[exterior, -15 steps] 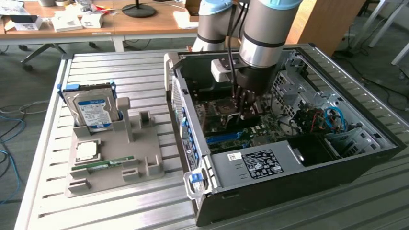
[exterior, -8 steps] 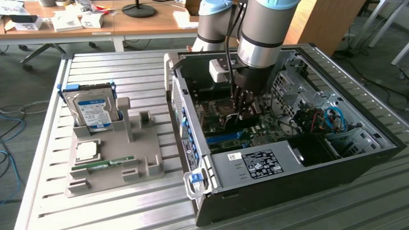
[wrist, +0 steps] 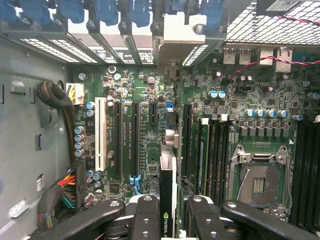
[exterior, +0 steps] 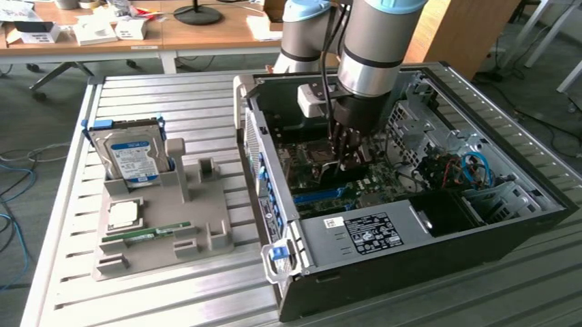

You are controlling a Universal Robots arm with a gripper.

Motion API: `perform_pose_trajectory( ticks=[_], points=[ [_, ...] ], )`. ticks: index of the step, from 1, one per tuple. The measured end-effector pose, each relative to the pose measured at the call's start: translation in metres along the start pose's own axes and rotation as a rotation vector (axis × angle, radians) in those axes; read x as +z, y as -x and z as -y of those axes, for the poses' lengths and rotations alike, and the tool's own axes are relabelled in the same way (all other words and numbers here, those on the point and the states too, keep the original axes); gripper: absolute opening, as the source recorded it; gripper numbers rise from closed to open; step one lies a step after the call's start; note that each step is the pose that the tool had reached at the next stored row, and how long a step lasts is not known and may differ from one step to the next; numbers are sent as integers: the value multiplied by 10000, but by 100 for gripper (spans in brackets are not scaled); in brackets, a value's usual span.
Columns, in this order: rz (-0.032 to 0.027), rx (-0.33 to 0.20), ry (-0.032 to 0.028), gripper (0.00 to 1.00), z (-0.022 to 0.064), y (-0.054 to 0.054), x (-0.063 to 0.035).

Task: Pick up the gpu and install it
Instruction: 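Insert the gpu into the slot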

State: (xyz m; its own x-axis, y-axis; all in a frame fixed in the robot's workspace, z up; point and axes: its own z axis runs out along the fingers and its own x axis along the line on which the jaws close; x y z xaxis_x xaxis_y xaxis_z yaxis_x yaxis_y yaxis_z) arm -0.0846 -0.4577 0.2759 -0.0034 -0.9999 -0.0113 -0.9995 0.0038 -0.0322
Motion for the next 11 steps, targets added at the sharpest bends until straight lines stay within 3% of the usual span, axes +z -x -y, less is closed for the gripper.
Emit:
perform_pose_trajectory(
  ticks=[11],
  points=[
    [-1, 0, 0, 26, -14, -3, -1]
  ],
)
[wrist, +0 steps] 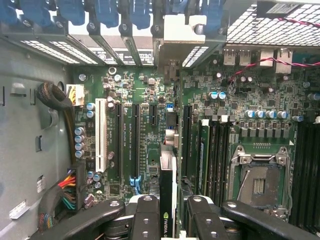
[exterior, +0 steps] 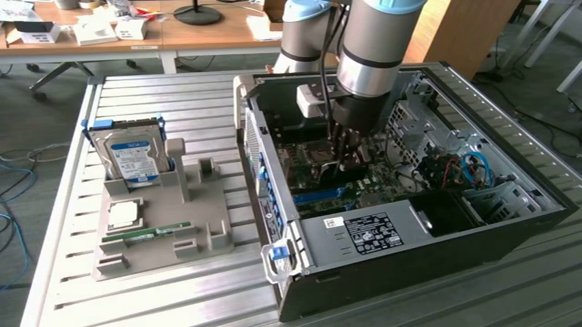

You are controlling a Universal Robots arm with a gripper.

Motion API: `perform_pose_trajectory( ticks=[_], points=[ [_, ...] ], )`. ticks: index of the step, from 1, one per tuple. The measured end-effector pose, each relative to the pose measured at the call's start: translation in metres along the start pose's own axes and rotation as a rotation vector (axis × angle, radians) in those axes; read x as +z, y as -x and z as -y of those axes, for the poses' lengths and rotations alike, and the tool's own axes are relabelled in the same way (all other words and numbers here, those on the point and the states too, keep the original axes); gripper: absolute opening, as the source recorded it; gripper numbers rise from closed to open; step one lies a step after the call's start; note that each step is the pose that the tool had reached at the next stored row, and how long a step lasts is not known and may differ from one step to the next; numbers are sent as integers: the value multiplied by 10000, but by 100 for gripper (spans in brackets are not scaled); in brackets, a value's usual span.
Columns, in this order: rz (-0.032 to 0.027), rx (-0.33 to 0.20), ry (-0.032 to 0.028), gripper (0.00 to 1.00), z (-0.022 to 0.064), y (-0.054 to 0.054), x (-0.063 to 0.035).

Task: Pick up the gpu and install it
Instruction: 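Insert the gpu into the slot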

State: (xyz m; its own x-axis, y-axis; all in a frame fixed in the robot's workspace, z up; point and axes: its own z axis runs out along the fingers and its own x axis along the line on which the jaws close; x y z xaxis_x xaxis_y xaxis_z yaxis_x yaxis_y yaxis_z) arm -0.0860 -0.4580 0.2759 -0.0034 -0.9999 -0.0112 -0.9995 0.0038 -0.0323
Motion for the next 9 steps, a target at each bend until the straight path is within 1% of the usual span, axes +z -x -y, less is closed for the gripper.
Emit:
perform_pose_trajectory(
  ticks=[9],
  points=[
    [1, 0, 0, 26, -9, 0, 1]
  ],
)
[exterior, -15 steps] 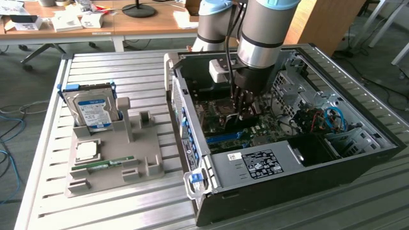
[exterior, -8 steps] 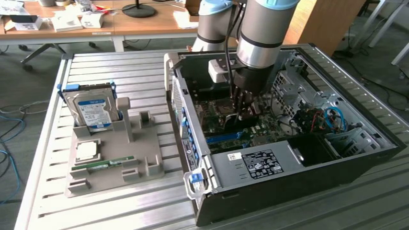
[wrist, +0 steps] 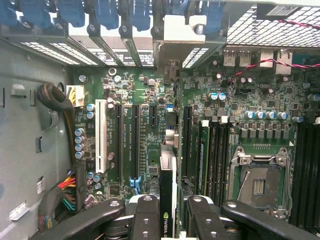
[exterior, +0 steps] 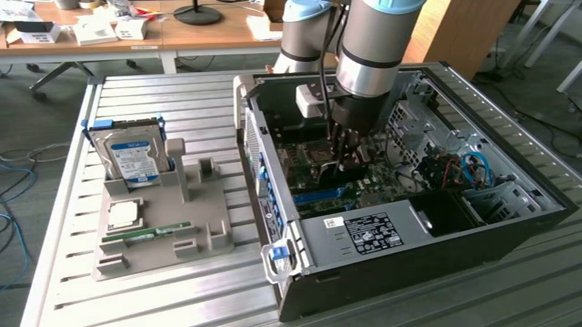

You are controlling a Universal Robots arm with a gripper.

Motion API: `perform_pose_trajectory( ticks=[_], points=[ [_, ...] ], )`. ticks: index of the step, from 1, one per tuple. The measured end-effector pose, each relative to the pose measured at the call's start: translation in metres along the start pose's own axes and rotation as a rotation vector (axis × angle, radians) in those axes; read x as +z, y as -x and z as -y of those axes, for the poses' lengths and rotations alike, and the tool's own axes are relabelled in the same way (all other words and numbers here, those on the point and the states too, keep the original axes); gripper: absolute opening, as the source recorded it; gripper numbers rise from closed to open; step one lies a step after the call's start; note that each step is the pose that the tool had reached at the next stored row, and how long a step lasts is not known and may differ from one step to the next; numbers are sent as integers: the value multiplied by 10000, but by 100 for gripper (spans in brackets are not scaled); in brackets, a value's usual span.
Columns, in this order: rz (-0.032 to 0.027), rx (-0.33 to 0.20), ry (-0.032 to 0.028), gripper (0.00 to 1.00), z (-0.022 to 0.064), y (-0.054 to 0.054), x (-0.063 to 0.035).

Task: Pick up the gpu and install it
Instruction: 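Insert the gpu into the slot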

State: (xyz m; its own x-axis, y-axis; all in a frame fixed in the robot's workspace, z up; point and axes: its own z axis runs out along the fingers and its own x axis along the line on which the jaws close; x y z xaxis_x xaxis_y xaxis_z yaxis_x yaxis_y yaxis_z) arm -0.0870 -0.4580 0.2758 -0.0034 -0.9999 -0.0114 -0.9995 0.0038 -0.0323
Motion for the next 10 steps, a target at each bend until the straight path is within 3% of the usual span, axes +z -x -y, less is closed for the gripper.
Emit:
perform_pose_trajectory(
  ticks=[10],
  points=[
    [-1, 0, 0, 26, -5, 0, 43]
  ],
)
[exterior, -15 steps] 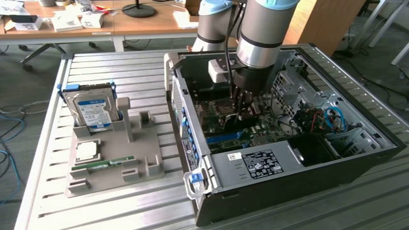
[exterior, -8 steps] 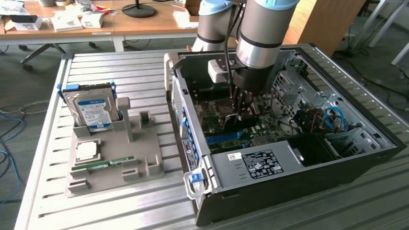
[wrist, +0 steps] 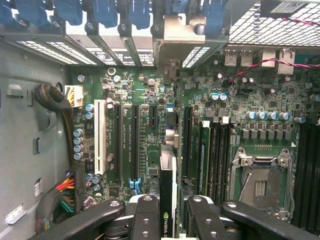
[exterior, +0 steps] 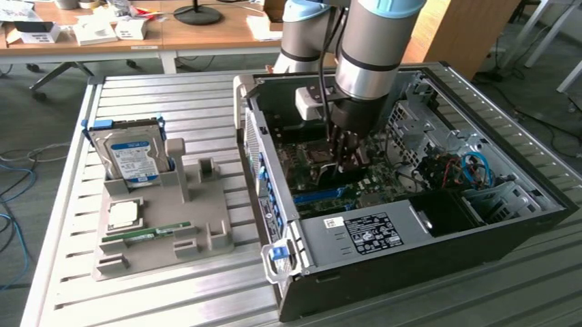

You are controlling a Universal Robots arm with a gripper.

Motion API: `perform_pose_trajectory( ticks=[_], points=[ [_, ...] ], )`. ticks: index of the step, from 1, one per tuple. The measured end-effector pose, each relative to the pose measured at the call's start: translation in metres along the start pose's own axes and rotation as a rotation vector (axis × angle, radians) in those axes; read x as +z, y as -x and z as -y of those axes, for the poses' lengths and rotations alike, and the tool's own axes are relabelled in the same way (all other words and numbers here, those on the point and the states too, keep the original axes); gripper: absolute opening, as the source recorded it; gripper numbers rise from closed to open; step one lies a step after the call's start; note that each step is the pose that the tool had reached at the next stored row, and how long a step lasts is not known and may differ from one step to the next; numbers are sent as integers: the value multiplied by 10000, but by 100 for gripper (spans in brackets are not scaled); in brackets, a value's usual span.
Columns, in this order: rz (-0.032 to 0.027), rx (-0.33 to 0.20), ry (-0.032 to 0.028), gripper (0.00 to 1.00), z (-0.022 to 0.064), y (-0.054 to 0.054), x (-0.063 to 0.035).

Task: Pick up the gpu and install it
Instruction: 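Insert the gpu into the slot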

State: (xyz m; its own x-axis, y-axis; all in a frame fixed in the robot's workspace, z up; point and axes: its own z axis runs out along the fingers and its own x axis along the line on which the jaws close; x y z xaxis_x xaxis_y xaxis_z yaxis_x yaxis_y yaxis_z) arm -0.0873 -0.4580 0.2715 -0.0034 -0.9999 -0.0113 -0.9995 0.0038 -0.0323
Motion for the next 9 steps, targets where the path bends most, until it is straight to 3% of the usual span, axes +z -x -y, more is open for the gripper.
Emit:
perform_pose_trajectory(
  ticks=[9],
  points=[
    [0, 0, 0, 26, -6, 0, 33]
  ],
)
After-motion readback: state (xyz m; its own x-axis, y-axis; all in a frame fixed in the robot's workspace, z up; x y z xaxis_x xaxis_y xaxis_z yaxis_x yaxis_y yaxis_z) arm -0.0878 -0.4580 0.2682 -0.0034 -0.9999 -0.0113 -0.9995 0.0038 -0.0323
